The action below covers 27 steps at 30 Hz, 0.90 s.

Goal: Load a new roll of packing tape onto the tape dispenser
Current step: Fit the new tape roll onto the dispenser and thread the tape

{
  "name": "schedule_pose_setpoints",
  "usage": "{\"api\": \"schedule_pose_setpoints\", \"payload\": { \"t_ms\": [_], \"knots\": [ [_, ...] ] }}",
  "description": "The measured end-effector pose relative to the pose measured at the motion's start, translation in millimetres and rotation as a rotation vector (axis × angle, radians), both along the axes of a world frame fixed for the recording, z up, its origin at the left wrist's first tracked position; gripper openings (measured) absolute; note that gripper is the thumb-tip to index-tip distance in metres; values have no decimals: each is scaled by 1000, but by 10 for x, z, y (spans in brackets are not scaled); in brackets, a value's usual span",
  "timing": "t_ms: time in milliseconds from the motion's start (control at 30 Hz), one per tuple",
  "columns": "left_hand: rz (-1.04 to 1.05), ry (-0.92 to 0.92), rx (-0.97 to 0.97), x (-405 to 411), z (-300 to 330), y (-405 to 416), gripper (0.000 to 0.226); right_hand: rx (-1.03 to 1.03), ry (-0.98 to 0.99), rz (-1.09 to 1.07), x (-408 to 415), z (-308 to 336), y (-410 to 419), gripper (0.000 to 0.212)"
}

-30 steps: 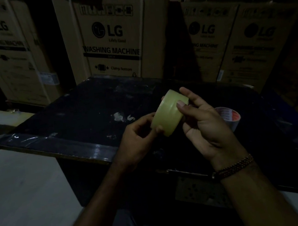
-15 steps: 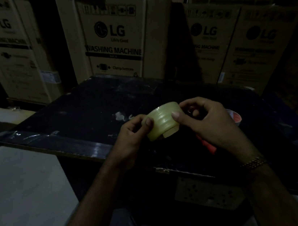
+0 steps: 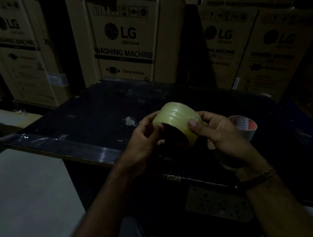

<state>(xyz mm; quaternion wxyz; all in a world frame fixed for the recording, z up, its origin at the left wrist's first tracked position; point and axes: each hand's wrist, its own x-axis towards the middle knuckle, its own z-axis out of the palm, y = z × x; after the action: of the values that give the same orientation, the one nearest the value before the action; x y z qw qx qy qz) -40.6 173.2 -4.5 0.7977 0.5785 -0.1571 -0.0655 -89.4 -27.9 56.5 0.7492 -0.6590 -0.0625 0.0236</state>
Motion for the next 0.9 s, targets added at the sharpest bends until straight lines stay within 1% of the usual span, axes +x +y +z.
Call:
{"api": "schedule_pose_setpoints", "payload": {
  "t_ms": [67,100,133,167,267,334,500,567,634,700,800,901],
  "knots": [
    [16,-7,10,13,-29,-29,55,63,4,54,-17,-34,-13,50],
    [34,2,-6,10,-27,-47,44,56,-5,83,-24,-46,-28,50],
    [67,1,-19,16,-46,-63,39,18,-20,107,-33,-53,-44,50],
    [115,-14,-25,12,-61,-75,38,-54,-37,123,-39,-53,-54,49],
    [279,-176,24,3,-106,-105,37,-341,-109,145,-43,-51,-47,40],
    [353,-249,31,-15,-123,-120,41,-433,-154,150,-42,-57,-12,34],
    [470,-325,80,-44,-121,-153,49,-438,-209,123,-44,-47,57,23],
    [484,-344,109,-71,-118,-148,49,-435,-218,107,-37,-46,61,20],
    [482,-402,165,-98,-107,-139,47,-453,-231,89,-25,-67,79,17],
    [496,-496,247,-115,-98,-137,48,-442,-217,65,-23,-86,120,19],
    [580,-615,320,-116,-80,-155,49,-334,-193,68,-39,-78,140,23],
    [677,-565,301,-107,-42,-164,47,-335,-222,109,-65,-53,87,29]
  ]
}}
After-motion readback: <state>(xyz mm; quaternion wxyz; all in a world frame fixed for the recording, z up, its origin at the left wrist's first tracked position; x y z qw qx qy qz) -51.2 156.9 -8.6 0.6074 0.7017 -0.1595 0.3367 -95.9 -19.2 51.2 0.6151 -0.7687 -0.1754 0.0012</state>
